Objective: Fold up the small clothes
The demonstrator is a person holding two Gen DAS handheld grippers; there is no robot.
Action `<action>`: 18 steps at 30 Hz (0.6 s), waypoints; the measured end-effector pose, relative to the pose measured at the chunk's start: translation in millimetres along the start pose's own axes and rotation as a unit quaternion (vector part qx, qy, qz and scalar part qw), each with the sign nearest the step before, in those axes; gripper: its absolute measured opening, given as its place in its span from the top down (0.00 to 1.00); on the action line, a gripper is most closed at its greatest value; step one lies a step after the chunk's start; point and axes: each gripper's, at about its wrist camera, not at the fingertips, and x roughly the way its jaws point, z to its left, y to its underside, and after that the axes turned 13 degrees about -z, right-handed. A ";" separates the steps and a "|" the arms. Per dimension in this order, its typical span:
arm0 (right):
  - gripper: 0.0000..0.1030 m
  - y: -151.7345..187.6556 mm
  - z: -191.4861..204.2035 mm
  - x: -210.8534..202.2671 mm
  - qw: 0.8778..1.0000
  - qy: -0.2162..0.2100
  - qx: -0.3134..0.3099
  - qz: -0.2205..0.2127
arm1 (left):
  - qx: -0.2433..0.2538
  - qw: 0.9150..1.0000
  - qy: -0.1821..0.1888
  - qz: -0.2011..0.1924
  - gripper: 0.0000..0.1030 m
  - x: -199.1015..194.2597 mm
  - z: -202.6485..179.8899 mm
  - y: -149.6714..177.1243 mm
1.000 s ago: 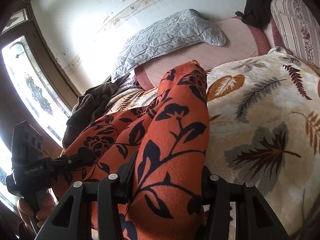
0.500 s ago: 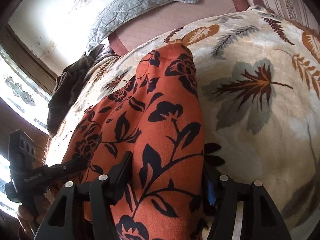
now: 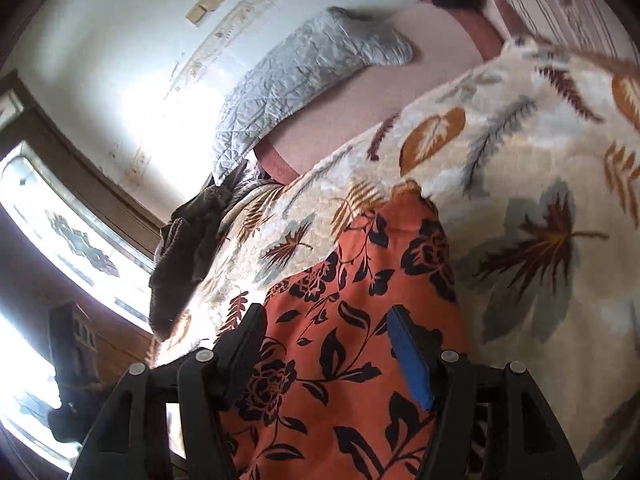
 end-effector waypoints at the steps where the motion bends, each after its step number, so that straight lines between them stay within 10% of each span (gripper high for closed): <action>1: 0.37 4.6 -6.6 15.4 0.999 -0.004 0.024 0.022 | 0.004 1.000 -0.014 0.013 0.43 10.5 -1.0 5.1; 5: 0.45 20.4 -22.9 40.0 0.997 0.026 0.042 0.061 | 0.001 0.997 -0.049 0.055 0.40 42.6 7.9 28.3; 18: 0.44 26.7 12.4 -39.1 0.999 0.014 -0.030 0.012 | 0.023 0.999 -0.047 0.002 0.40 -23.9 1.4 32.1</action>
